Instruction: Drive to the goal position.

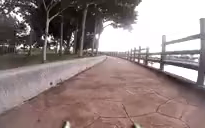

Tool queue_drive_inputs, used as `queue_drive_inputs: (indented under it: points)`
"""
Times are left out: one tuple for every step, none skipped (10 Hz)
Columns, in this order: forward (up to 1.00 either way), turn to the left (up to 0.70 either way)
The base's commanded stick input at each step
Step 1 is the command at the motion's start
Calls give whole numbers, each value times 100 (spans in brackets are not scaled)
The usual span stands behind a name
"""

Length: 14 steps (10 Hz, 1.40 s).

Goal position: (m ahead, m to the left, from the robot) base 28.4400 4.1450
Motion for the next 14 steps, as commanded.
queue_drive_inputs:
  points:
    - [70,29]
    - [70,12]
    - [70,0]
    - [70,0]
    - [70,0]
    - [70,0]
    - [70,1]
    - [70,3]
    - [70,12]
    - [70,31]
    - [70,29]
    - [70,7]
    - [70,0]
    - [70,0]
